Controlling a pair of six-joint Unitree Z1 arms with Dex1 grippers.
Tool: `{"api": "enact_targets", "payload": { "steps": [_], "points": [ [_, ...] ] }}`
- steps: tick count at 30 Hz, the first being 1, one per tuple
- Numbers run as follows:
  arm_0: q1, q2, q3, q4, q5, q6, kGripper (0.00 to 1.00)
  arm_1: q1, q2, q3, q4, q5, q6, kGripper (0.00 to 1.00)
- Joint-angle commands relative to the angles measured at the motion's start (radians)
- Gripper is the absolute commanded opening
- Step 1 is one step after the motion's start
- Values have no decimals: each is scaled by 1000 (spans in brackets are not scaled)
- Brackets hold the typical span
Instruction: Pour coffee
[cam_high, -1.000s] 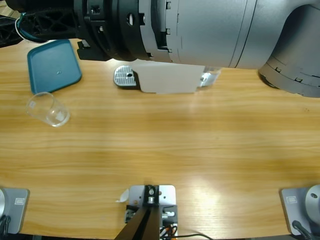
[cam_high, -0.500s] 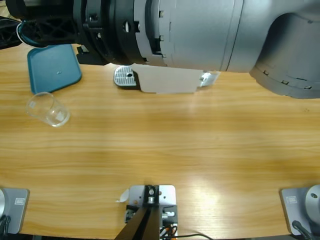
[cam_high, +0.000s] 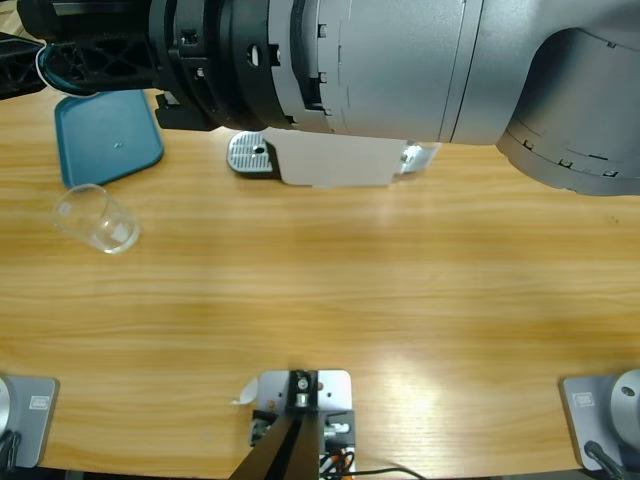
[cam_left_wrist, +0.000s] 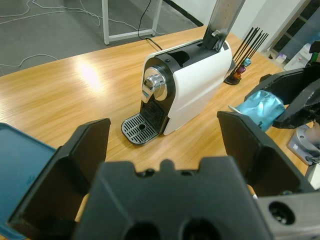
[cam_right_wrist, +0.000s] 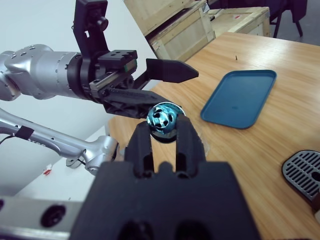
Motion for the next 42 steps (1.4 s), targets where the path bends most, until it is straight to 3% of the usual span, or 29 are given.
{"api": "enact_targets", "payload": {
  "steps": [1,16,28,37,42],
  "points": [
    [-20,27,37,-19,-4,-13,954,-4,59,35,6,39,11,0],
    [-20,13,55,-19,0,-13,954,-4,56,45,0,28,19,0],
    [-20,-85,119,-2,30,-10,976,-21,-50,80,23,-24,-21,0],
    [-20,-101,-43,451,19,277,997,-106,-66,53,166,-35,-143,0],
    [-20,-114,-99,557,20,365,996,-201,-40,59,153,-15,-173,0]
  ]
}}
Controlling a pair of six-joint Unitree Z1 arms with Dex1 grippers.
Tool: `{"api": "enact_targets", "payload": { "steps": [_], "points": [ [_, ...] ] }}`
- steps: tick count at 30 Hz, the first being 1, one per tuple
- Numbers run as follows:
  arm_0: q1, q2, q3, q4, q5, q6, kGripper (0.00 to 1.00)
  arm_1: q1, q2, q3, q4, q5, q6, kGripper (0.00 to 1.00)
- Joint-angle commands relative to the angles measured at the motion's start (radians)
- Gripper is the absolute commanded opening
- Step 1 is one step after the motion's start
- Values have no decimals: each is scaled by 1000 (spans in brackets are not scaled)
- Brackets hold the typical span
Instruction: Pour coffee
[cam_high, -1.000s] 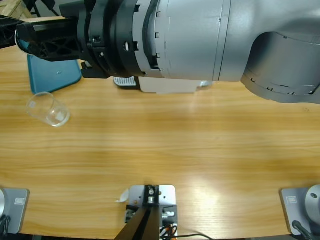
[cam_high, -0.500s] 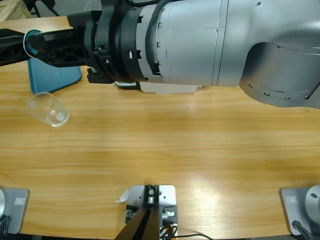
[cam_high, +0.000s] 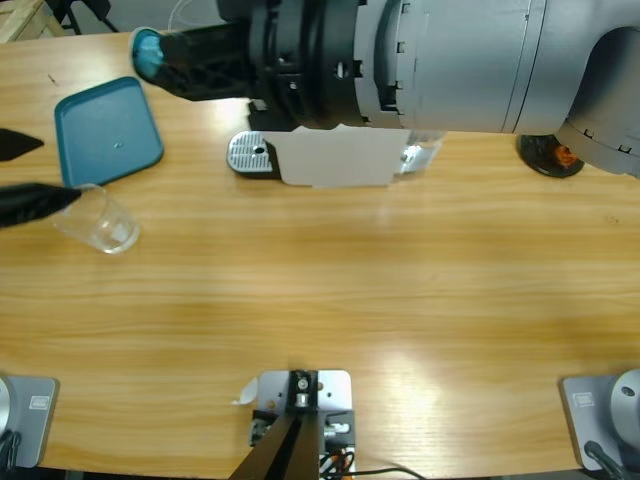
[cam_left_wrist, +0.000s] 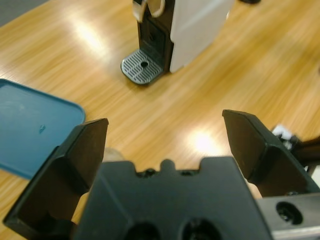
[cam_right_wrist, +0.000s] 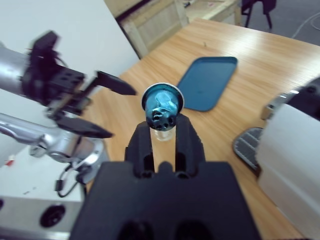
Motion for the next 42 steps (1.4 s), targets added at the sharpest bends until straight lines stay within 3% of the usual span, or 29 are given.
{"api": "enact_targets", "payload": {
  "steps": [1,12,25,42],
  "points": [
    [-10,-34,-72,162,2,120,997,-135,21,13,1,3,-50,0],
    [-10,-27,-47,130,0,113,997,-179,86,-75,119,-31,-68,0],
    [-10,-40,-26,108,-4,100,997,-168,88,-112,210,-170,-102,0],
    [-10,-46,6,81,-5,90,998,-137,95,-135,233,-172,-101,0]
  ]
}}
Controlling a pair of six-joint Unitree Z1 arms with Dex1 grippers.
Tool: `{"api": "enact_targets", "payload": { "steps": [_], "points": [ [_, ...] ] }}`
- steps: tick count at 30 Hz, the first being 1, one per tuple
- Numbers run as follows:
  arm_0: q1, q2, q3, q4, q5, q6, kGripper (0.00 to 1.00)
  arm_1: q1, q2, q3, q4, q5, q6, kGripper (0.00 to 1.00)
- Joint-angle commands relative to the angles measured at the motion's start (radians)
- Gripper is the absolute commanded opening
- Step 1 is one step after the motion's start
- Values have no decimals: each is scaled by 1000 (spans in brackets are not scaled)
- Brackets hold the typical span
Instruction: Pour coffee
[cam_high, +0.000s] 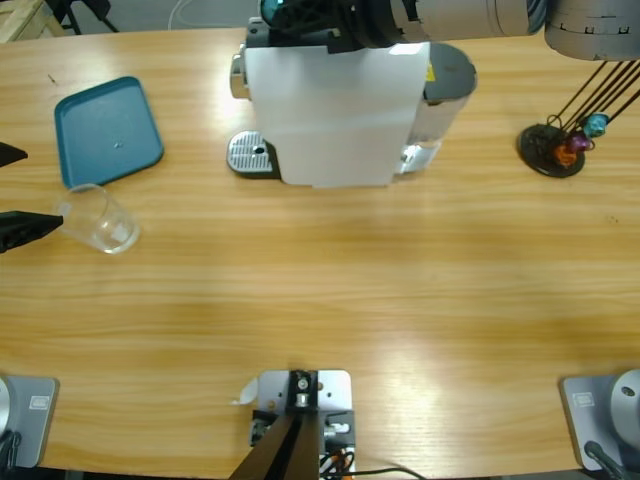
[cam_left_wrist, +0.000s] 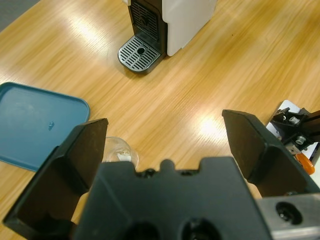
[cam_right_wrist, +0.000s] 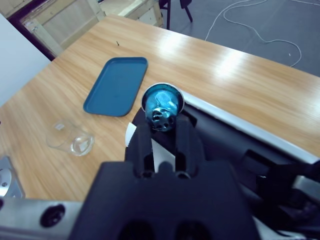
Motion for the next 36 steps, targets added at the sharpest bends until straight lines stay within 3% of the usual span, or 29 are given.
{"api": "enact_targets", "payload": {
  "steps": [1,14,18,19,20,34,36],
  "points": [
    [-9,-30,53,-28,-5,-12,999,25,25,16,8,-14,-9,0],
    [-9,-39,54,-33,-5,-19,1000,29,23,20,42,-42,-3,12],
    [-9,-41,54,-33,-5,-21,1000,29,19,19,29,-26,9,864],
    [-9,-41,55,-33,-5,-21,1000,29,16,19,24,-27,11,975],
    [-9,-41,56,-33,-5,-21,1000,29,12,19,20,-30,14,999],
    [-9,-45,60,-44,-18,-32,1000,104,-89,23,13,-81,35,978],
    [-9,-51,62,-43,-19,-36,1000,149,-78,1,27,-113,50,563]
  ]
}}
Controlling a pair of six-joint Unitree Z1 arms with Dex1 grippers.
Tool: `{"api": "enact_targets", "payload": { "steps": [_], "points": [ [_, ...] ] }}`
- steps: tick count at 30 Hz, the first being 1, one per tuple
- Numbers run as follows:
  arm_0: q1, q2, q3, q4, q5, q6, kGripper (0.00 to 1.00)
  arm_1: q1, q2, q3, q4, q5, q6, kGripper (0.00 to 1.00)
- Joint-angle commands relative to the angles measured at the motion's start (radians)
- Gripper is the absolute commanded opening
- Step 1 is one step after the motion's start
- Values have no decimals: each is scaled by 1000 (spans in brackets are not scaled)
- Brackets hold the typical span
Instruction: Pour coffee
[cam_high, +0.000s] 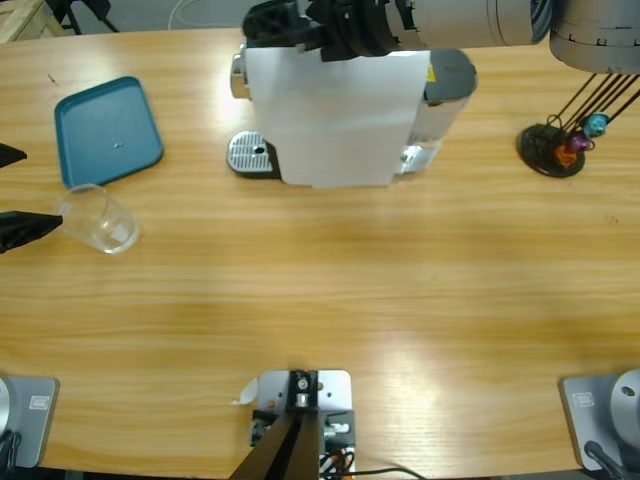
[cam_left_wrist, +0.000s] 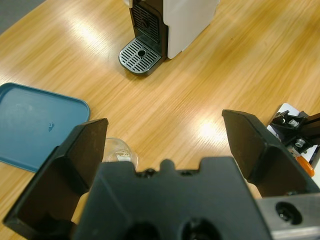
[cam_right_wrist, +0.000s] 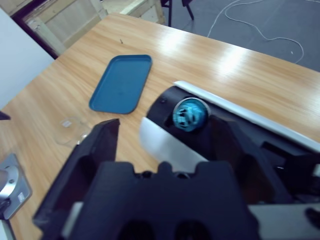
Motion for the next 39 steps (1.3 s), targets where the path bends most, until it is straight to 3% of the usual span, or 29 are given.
{"api": "enact_targets", "payload": {
  "steps": [1,2,3,10,20,29,39],
  "points": [
    [-9,-38,43,-15,-20,-22,1000,114,-47,-13,25,-75,61,344],
    [-9,-40,45,-14,-20,-23,1000,119,-40,-36,60,-74,66,97],
    [-9,-41,46,-14,-20,-24,1000,121,-36,-60,96,-74,61,0],
    [-9,-53,52,-13,-20,-35,1000,118,44,-170,212,-140,41,0],
    [-9,-53,80,-26,-20,-38,1000,94,150,-311,320,-139,41,0],
    [-9,-43,90,-46,-20,-38,1000,84,186,-337,414,-255,36,0],
    [-9,-44,105,-58,-22,-39,1000,84,171,-360,410,-292,35,0]
  ]
}}
